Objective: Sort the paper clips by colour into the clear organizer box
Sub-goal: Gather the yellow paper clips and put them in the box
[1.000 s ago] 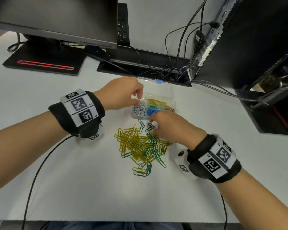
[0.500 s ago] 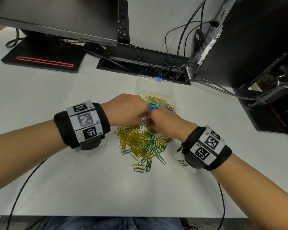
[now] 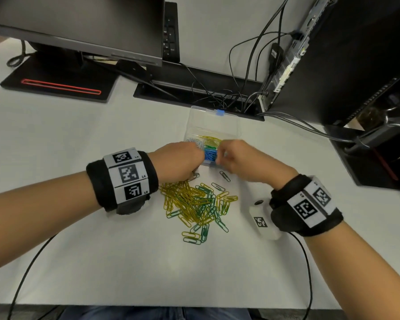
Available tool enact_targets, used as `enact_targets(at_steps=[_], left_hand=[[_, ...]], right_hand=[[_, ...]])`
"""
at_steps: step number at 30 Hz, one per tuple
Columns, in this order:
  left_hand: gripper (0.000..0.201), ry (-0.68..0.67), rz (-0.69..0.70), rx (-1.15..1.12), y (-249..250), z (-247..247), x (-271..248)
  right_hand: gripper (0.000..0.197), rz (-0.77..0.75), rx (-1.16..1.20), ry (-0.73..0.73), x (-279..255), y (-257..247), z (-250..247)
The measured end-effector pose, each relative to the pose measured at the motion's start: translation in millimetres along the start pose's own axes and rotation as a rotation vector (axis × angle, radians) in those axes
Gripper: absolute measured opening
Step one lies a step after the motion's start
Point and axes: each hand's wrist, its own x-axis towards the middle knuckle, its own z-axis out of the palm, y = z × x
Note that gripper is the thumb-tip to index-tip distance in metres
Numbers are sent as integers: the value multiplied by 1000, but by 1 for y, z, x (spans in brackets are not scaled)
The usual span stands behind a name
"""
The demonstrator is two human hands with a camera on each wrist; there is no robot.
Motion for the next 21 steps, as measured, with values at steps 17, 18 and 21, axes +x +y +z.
enact_targets(at_steps=[17,18,21], left_hand=[[19,-44,85,-131,-13,-15,3],[19,3,76,-146,-16,-22,8],[16,161,56,-150,-17,-45,25]], right_hand=[[6,65,-135,142,-13,6,0],[5,79,-178,132,-17,5,5],[7,104,-318,139,-23,-1,17]])
